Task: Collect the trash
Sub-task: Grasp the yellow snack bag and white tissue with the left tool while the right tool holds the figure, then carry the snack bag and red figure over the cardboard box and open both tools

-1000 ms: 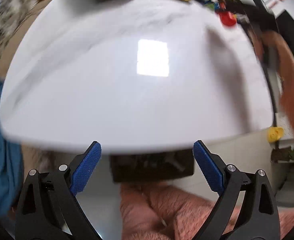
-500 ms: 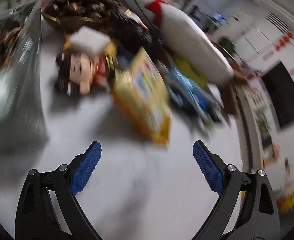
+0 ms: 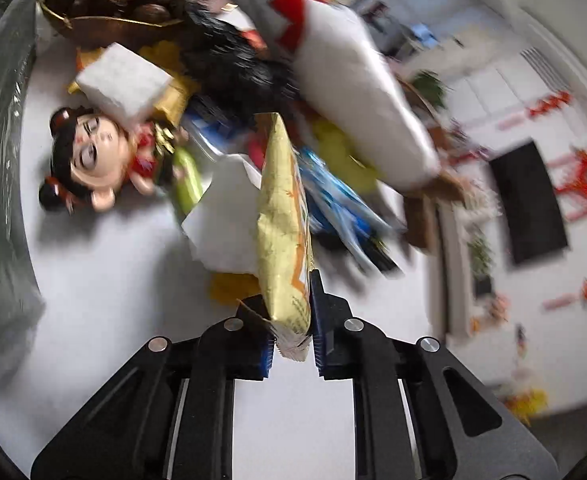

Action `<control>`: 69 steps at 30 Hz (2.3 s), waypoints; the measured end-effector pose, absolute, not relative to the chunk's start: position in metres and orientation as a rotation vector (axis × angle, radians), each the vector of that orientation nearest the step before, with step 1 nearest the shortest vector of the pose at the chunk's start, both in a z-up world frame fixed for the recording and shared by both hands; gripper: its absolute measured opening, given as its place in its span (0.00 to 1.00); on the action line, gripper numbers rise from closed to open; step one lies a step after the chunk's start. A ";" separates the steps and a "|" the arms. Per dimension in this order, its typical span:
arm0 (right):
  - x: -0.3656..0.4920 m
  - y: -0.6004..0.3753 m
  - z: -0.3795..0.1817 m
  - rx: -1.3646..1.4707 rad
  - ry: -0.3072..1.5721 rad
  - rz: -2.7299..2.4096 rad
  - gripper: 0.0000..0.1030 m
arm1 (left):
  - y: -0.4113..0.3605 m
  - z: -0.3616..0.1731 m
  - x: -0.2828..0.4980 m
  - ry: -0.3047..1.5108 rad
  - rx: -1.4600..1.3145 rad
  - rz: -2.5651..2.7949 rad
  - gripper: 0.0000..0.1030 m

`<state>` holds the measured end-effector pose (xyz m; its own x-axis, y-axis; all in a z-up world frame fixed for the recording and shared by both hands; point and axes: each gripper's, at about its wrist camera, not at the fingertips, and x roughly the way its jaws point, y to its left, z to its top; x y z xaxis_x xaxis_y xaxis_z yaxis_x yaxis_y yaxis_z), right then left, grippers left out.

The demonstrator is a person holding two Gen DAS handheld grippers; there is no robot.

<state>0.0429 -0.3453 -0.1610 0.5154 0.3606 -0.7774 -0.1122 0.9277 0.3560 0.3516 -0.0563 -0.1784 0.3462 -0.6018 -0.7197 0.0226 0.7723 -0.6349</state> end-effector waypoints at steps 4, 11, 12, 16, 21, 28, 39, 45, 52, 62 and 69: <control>0.044 -0.339 -0.154 0.246 0.991 0.270 0.47 | -0.044 -0.147 0.291 1.139 -0.495 -0.588 0.14; 0.022 -0.318 -0.146 0.176 1.037 0.239 0.47 | 0.017 -0.105 0.139 1.087 -0.395 -0.757 0.14; 0.017 -0.314 -0.145 0.170 1.045 0.236 0.47 | 0.028 -0.101 0.112 1.095 -0.393 -0.778 0.14; -0.012 -0.292 -0.144 0.132 1.090 0.252 0.47 | 0.043 -0.117 0.023 1.160 -0.355 -0.831 0.14; -0.052 -0.263 -0.152 0.127 1.163 0.286 0.47 | 0.050 -0.150 -0.051 1.268 -0.389 -0.897 0.14; -0.079 -0.237 -0.180 0.125 1.252 0.294 0.47 | 0.051 -0.204 -0.071 1.348 -0.465 -0.902 0.14; -0.097 -0.238 -0.217 0.124 1.362 0.230 0.47 | 0.034 -0.208 -0.104 1.415 -0.330 -1.029 0.14; -0.102 -0.238 -0.234 0.131 1.408 0.221 0.47 | 0.043 -0.222 -0.105 1.467 -0.370 -1.001 0.14; -0.097 -0.233 -0.264 0.126 1.432 0.224 0.47 | 0.016 -0.254 -0.104 1.493 -0.224 -0.959 0.14; -0.074 -0.231 -0.426 0.123 1.528 0.135 0.47 | -0.023 -0.434 -0.063 1.663 -0.179 -0.674 0.14; -0.055 -0.245 -0.544 0.066 1.659 0.002 0.89 | -0.024 -0.557 -0.049 1.864 -0.058 -0.327 0.67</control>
<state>-0.0548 -0.2455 -0.5443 -0.0875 0.0444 -0.9952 0.0421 0.9983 0.0408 -0.0488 -0.0242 -0.5568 -0.3156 -0.2033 -0.9269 0.1244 0.9595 -0.2528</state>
